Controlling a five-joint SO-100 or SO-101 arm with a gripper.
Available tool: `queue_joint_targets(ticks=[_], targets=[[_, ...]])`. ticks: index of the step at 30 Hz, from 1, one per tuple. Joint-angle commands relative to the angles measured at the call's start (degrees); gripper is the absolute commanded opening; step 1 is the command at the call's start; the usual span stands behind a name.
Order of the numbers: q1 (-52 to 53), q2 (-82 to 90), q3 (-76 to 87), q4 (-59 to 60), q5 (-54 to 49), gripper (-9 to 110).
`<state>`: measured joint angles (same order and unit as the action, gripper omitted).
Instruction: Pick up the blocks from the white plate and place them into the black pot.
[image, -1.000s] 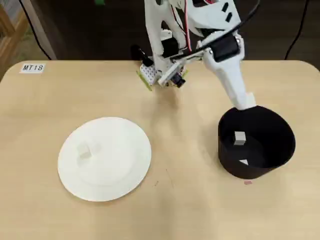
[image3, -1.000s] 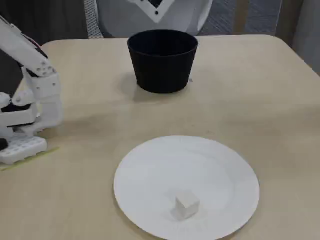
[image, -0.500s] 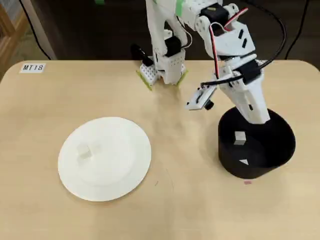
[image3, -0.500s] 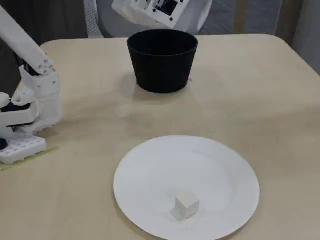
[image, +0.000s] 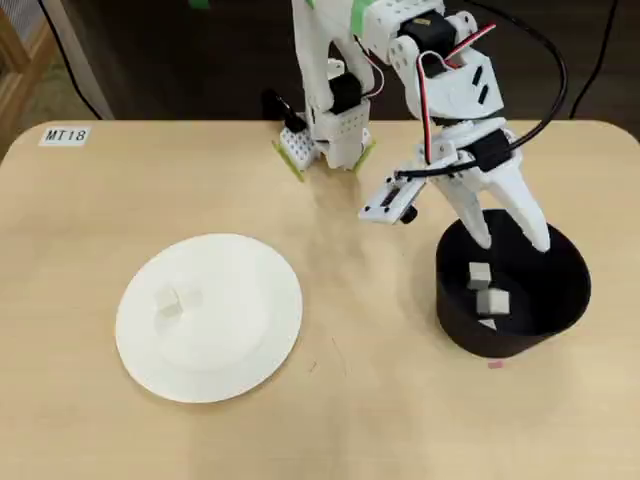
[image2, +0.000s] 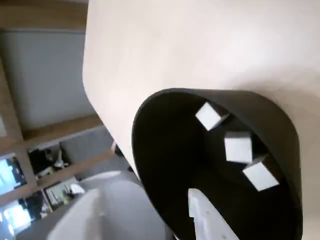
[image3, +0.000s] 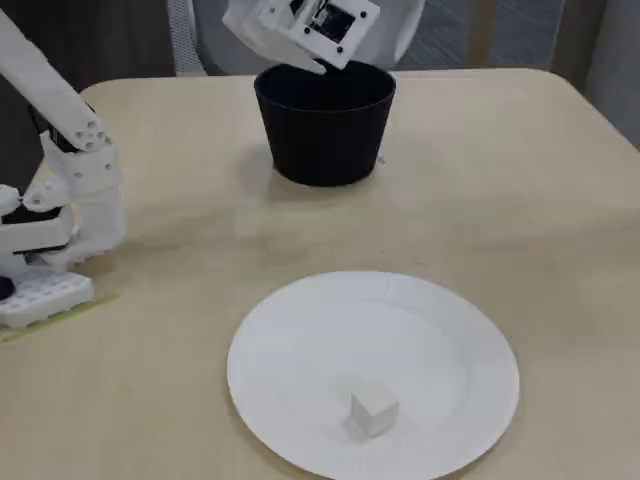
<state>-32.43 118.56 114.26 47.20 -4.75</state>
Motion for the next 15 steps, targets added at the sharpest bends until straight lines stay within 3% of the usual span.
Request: queue_joint_targets(ticks=[1,5,9,15], targets=[[2.9,2.6,-1.9,1.9,-0.9,-2],[11.4,2.8,-6.2,7.7,-1.2,-2],[28.6,2.9,-9.5,15.1,0.7,-2],[49.7,-2.9,-10.7,13.8,2.2,-2]])
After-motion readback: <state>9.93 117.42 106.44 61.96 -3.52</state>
